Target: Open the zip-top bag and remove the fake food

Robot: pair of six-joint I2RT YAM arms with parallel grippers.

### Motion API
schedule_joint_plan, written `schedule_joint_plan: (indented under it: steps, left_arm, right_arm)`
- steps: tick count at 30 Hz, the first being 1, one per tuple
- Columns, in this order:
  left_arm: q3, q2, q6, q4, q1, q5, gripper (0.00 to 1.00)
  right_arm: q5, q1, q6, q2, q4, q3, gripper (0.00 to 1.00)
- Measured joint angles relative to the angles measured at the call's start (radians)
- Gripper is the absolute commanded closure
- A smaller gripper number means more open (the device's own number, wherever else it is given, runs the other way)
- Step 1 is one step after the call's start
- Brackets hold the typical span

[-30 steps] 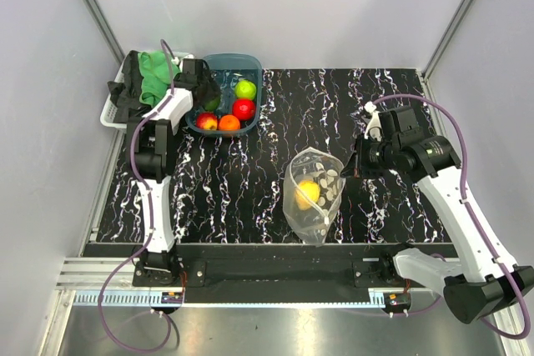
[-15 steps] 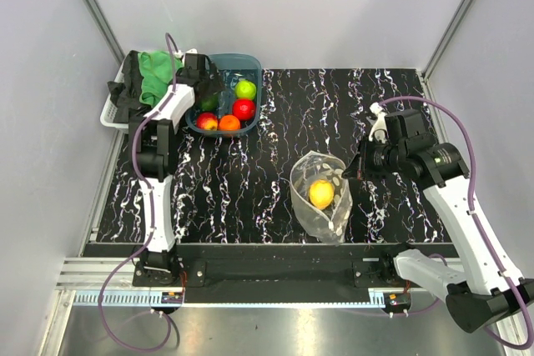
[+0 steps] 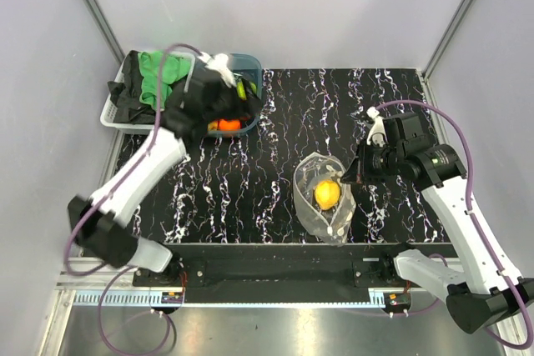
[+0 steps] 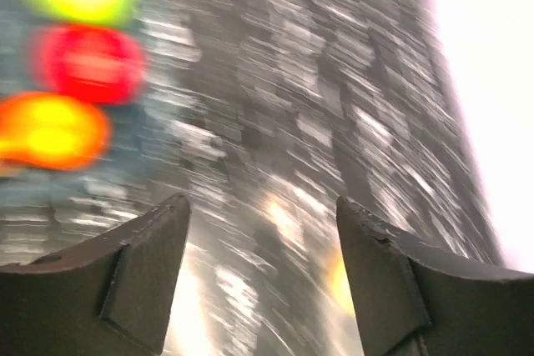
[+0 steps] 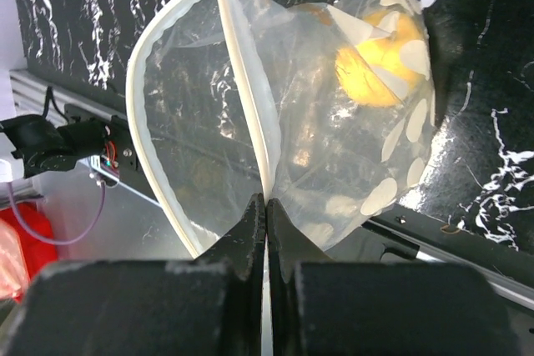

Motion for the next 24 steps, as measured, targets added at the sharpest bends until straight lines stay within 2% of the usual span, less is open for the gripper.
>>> schedule_joint_plan:
  steps: [3, 6, 11, 17, 20, 24]
  left_arm:
    - [-0.061, -0.127, -0.035, 0.007, -0.227, 0.007, 0.38]
    - [-0.097, -0.189, -0.086, -0.01, -0.429, -0.026, 0.43]
    - [-0.099, -0.162, -0.14, -0.046, -0.632, -0.103, 0.53]
    - [0.001, 0.011, -0.157, -0.13, -0.686, -0.134, 0.68]
    - [0.051, 0.085, -0.165, -0.175, -0.686, -0.146, 0.7]
    - [0.059, 0.105, -0.163, -0.233, -0.686, -0.171, 0.7]
  right_arm:
    - [-0.024, 0.0, -0.011, 0.003, 0.008, -0.008, 1.0]
    - [-0.051, 0.0, -0.015, 0.003, 0.024, -0.018, 1.0]
    - [-0.129, 0.0, 0.003, -0.005, 0.065, -0.049, 1.0]
    - [-0.178, 0.0, 0.042, -0.045, 0.093, -0.087, 1.0]
    - [-0.211, 0.0, 0.098, -0.061, 0.126, -0.093, 1.0]
    - [-0.282, 0.0, 0.183, -0.063, 0.199, -0.116, 1.0]
